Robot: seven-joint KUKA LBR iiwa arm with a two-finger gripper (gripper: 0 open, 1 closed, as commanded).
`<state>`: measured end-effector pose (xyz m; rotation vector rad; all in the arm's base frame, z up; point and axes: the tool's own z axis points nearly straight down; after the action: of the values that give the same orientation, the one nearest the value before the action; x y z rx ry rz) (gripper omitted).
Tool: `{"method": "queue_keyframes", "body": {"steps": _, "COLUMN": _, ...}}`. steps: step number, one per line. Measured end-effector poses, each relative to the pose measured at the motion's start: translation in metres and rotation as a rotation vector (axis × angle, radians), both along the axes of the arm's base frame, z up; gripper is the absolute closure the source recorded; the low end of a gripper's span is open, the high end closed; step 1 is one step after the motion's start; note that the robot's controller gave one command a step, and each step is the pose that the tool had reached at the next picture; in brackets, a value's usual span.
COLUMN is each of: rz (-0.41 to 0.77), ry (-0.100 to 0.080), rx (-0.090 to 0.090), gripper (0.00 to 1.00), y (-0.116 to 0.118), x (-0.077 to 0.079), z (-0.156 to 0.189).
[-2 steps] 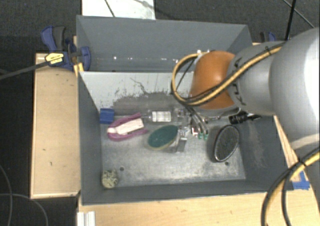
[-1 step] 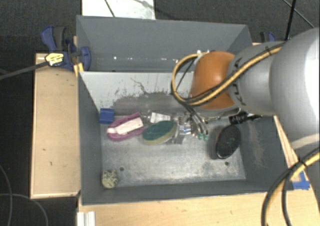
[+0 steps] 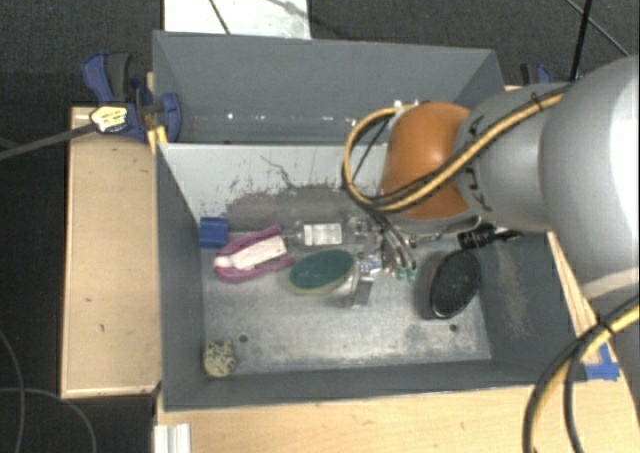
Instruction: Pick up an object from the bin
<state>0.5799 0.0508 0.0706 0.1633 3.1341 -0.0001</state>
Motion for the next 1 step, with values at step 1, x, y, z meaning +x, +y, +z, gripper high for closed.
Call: {"method": "queue_keyframes", "body": {"steps": 1, "rz": 0.002, "ry": 0.001, "rx": 0.0, "gripper": 1.0, "y": 0.0001, "x": -0.0002, "z": -0.0002}}
